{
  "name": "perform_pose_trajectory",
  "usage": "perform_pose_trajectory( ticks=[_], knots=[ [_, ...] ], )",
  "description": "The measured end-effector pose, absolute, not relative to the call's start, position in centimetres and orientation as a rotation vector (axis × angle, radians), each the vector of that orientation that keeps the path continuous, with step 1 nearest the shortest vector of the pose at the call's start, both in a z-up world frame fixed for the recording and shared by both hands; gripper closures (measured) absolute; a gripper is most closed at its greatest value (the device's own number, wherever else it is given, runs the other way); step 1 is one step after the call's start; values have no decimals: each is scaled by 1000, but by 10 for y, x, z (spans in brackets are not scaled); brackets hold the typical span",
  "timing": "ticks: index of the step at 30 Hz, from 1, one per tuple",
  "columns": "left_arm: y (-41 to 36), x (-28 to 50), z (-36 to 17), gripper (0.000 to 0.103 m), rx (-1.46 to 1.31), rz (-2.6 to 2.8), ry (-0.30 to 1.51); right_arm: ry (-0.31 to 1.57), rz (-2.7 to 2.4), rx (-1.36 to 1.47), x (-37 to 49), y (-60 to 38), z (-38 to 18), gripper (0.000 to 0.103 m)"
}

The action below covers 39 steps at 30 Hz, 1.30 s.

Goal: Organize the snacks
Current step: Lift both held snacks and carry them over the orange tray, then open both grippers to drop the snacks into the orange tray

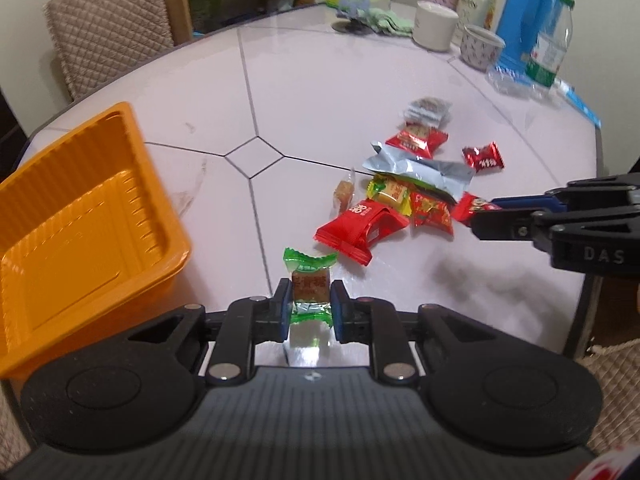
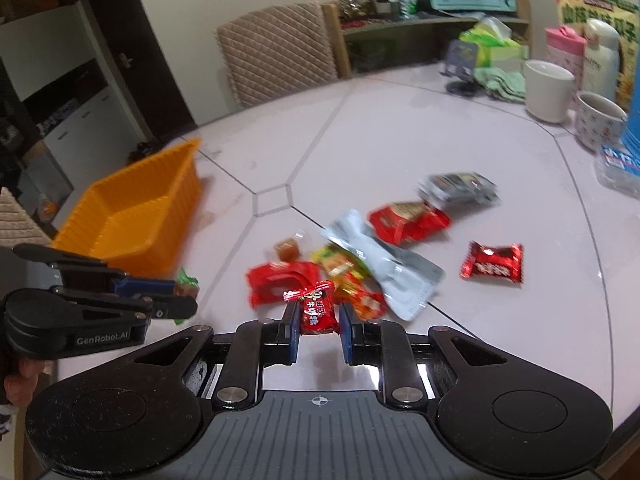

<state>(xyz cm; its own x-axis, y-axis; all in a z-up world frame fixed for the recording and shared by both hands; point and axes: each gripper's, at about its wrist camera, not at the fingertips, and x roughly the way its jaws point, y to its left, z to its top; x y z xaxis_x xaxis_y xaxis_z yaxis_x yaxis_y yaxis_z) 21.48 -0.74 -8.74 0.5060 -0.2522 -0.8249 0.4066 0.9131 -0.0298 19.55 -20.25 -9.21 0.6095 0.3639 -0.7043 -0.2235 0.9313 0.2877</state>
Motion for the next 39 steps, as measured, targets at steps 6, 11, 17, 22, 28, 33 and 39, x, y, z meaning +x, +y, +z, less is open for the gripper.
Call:
perform_pose_trajectory(
  ticks=[6, 11, 17, 22, 28, 33, 39],
  knots=[
    [25, 195, -63, 85, 117, -334, 942, 823, 435, 178, 197, -175, -73, 82],
    [62, 189, -44, 85, 70, -234, 916, 803, 533, 175, 203, -144, -61, 82],
    [108, 196, -32, 85, 29, -83, 891, 784, 656, 151, 222, -94, -52, 82],
    [138, 210, -33, 85, 6, 16, 891, 772, 725, 125, 245, -47, -52, 82],
    [160, 227, -40, 85, -5, 76, 909, 791, 769, 109, 278, -2, -61, 82],
    [173, 241, -47, 85, -13, 101, 929, 824, 778, 87, 297, 25, -75, 82],
    [184, 254, -57, 85, -15, 111, 964, 859, 769, 69, 310, 45, -91, 82]
  ],
)
